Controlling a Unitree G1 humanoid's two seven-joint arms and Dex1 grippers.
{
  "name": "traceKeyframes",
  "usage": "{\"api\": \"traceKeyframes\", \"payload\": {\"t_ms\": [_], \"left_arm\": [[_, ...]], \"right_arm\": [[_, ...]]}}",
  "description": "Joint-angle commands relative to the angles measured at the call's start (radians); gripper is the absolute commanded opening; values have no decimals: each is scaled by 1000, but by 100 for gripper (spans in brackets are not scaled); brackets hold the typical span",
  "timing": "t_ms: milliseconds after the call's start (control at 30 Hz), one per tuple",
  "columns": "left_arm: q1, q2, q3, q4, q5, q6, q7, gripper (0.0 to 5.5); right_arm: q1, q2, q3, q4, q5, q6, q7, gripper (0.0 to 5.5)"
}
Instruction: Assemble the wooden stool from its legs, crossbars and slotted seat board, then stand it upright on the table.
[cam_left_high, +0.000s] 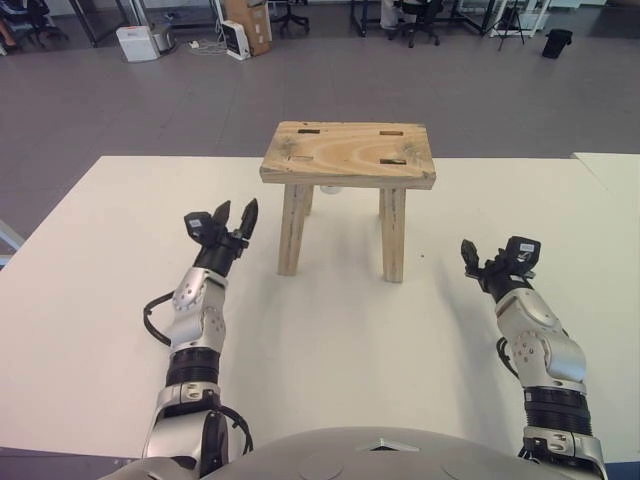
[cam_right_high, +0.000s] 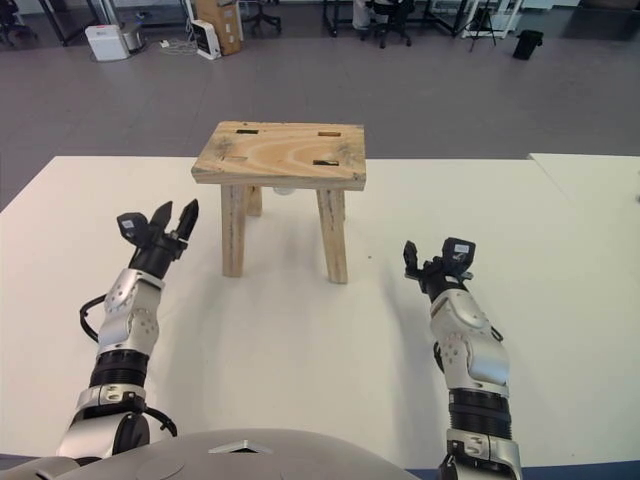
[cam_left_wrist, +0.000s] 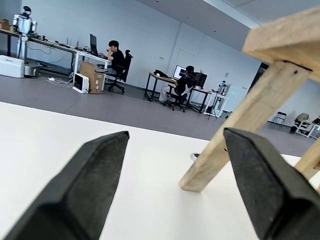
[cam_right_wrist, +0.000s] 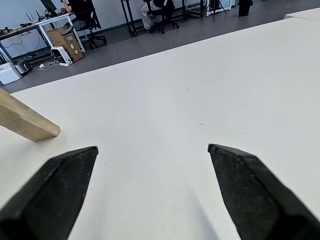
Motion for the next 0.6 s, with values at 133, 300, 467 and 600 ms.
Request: {"api": "traceKeyframes", "payload": {"t_ms": [133, 300, 467, 600], "left_arm": [[20, -23, -44, 10, 69, -41, 13, 348], [25, -69, -47, -10, 76, -40, 70, 348], [112, -108, -32, -86, 69, -32, 128, 348], [179, -114, -21, -146, 60, -25, 153, 348]], "right_arm": [[9, 24, -46, -2, -13, 0, 16, 412], [2, 29, -58, 10, -32, -8, 17, 412], [-48, 34, -27, 29, -71, 8, 13, 412], [-64, 50, 7, 32, -98, 14, 20, 412]]}}
